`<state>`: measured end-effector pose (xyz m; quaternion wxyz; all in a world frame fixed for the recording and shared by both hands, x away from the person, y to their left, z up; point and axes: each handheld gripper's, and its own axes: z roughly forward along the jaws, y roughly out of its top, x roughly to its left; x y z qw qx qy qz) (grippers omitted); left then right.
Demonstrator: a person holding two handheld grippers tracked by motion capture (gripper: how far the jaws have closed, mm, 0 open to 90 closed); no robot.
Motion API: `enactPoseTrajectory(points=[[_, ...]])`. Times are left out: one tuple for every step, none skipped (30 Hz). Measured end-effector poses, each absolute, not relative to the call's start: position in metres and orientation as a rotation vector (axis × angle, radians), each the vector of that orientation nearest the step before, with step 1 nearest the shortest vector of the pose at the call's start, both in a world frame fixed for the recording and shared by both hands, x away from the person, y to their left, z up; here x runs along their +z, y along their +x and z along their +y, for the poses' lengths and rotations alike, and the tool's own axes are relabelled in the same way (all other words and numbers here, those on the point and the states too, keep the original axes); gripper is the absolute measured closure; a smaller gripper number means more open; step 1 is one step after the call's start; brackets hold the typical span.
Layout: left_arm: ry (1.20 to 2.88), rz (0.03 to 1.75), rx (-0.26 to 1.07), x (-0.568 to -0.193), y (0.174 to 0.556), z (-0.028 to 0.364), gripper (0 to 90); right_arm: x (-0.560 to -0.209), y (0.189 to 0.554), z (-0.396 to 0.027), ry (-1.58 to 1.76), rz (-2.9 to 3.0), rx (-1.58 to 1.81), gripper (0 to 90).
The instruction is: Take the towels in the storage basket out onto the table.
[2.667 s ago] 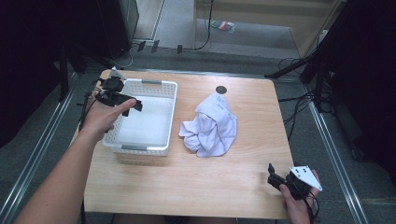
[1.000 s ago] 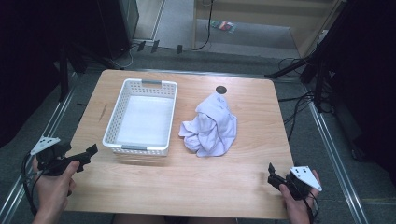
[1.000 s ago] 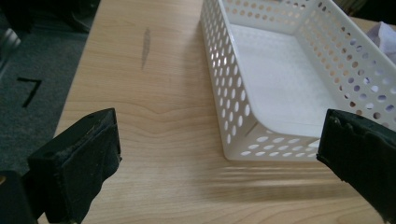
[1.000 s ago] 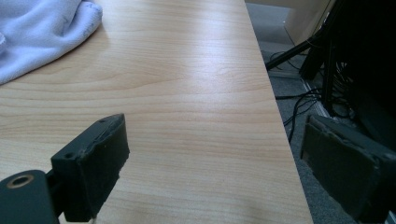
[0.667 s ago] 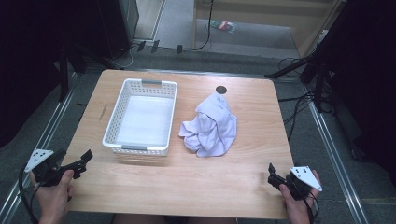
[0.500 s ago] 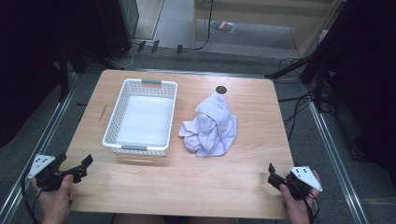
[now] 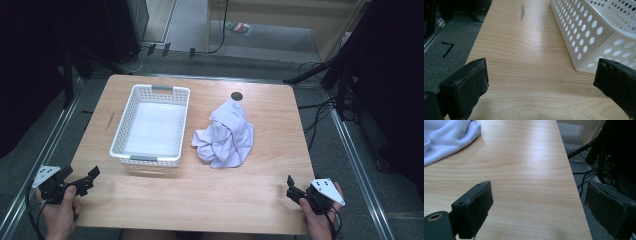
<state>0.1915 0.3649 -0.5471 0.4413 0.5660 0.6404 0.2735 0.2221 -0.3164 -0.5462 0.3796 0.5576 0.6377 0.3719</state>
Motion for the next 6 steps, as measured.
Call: enactPoseTrajectory(points=[[1.411,1.588,0.681,-0.5470,0.1912,0.3638,0.0,-0.5462,0.2220,-0.3164,1.423,1.630,0.950,8.0],[1.415,1.588,0.685,-0.5471,0.1912,0.3628,0.0,-0.5463,0.2219,-0.3163,1.423,1.629,0.951,8.0],[1.421,1.590,0.691,-0.5473,0.1914,0.3622,0.0,-0.5463,0.2219,-0.3163,1.423,1.629,0.951,8.0],[1.421,1.593,0.695,-0.5472,0.1913,0.3619,0.0,-0.5463,0.2219,-0.3164,1.423,1.629,0.951,8.0],[1.422,1.592,0.695,-0.5471,0.1912,0.3620,0.0,-0.5463,0.2220,-0.3164,1.423,1.630,0.950,8.0],[1.413,1.597,0.692,-0.5470,0.1911,0.3623,0.0,-0.5463,0.2221,-0.3164,1.422,1.631,0.950,8.0]])
